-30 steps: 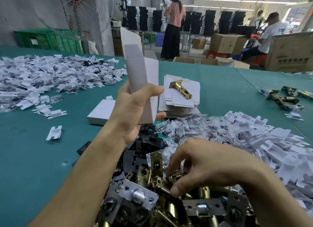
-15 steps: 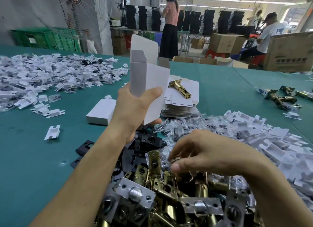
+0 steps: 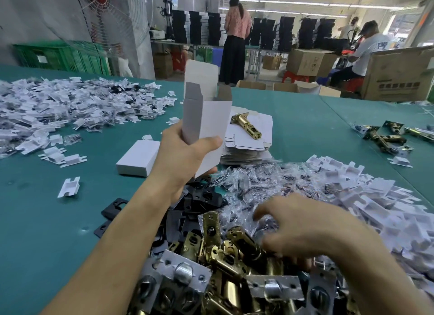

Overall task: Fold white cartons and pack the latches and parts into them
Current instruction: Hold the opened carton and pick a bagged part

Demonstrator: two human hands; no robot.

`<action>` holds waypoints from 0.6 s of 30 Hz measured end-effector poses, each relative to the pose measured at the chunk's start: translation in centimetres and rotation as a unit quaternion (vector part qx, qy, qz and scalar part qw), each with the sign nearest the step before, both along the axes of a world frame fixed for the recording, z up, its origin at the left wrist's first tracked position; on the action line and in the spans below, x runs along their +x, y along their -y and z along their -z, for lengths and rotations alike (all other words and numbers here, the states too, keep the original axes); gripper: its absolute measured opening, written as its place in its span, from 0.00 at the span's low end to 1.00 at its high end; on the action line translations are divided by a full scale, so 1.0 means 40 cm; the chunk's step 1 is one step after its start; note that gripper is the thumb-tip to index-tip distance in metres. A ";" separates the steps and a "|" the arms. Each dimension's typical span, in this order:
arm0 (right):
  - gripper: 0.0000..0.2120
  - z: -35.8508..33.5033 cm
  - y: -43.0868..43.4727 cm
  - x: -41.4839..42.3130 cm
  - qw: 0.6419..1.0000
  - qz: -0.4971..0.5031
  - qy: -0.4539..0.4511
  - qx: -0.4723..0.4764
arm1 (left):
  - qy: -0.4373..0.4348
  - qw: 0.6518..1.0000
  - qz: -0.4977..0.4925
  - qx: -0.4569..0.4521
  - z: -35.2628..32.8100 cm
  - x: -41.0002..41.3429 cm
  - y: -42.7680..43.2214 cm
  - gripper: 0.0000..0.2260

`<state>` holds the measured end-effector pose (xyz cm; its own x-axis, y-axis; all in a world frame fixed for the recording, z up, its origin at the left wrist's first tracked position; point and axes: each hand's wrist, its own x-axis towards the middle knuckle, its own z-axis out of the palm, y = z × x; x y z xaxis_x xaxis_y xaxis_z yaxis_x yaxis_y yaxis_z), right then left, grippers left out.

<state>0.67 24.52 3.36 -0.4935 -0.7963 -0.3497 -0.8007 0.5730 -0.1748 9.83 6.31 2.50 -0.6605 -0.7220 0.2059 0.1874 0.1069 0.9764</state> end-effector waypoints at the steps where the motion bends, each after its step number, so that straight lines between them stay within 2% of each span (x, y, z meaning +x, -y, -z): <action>1: 0.24 0.001 0.003 0.006 1.000 -0.003 -0.005 0.005 | 0.001 1.000 -0.003 -0.005 0.002 -0.001 0.001 0.10; 7: 0.21 0.000 -0.001 0.006 0.998 0.031 0.049 -0.021 | -0.016 1.000 0.015 -0.021 0.008 0.000 0.000 0.09; 13: 0.22 -0.004 0.003 0.016 0.995 0.071 -0.012 -0.075 | -0.003 0.999 0.028 -0.020 0.017 -0.002 -0.002 0.09; 18: 0.22 -0.004 0.008 0.044 0.989 0.047 -0.054 -0.128 | 0.013 1.000 0.017 -0.009 0.021 -0.004 0.001 0.08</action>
